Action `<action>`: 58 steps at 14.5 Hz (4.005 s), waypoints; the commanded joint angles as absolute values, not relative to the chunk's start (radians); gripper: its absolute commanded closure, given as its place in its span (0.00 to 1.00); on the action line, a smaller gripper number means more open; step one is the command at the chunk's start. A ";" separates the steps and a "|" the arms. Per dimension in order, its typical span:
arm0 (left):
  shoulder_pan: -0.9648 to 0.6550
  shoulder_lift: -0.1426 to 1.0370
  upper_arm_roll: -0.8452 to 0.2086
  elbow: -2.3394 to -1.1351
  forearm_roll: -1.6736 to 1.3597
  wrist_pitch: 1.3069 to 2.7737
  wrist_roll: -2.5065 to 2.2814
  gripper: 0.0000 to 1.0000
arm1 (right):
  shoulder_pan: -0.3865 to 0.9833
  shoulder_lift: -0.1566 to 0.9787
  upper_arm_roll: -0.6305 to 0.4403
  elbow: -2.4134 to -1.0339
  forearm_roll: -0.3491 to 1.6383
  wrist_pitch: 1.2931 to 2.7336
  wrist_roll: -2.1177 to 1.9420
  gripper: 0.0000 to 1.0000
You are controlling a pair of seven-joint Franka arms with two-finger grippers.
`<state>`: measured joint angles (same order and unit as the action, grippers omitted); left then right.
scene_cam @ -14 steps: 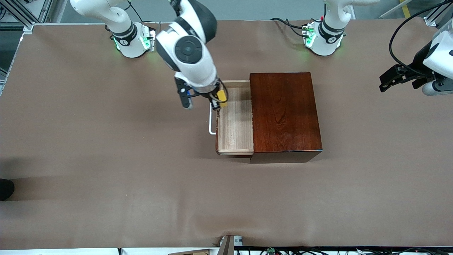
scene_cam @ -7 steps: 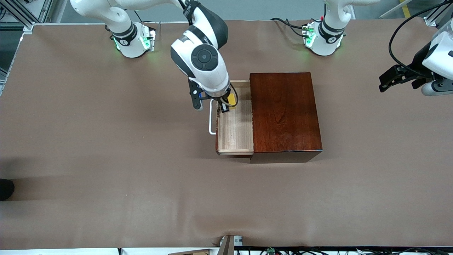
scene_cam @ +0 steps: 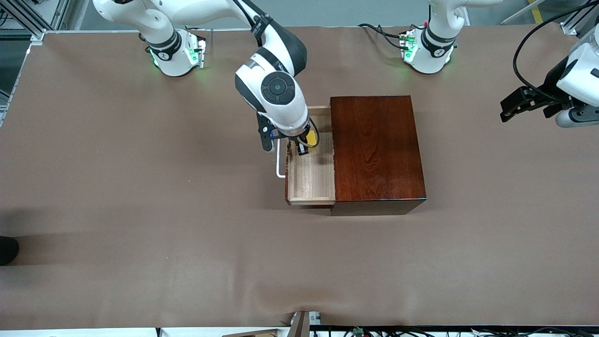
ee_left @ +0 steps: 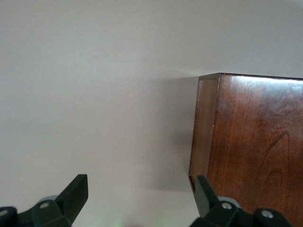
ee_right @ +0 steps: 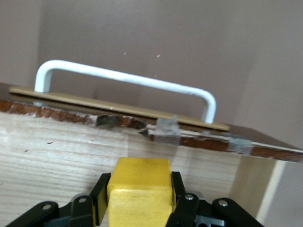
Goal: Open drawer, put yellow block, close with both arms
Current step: 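Carry the yellow cube with the right gripper over the open drawer, then open the right gripper to drop the cube while the left gripper approaches, then withdraw the right gripper while the left gripper reaches the drawer front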
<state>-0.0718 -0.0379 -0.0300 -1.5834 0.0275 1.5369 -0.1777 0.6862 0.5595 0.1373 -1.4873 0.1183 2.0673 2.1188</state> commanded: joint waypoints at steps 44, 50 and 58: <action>-0.914 0.685 0.079 -1.181 0.049 2.049 -1.503 0.00 | 0.181 0.377 0.135 -1.109 0.186 1.382 1.177 0.00; -1.014 0.762 0.132 -1.158 0.049 2.226 -1.704 0.00 | 0.098 0.318 0.129 -1.109 0.184 1.260 0.933 0.00; -1.100 0.865 0.196 -1.149 0.051 2.359 -1.975 0.00 | -0.034 0.232 0.120 -1.131 0.147 1.187 0.410 0.00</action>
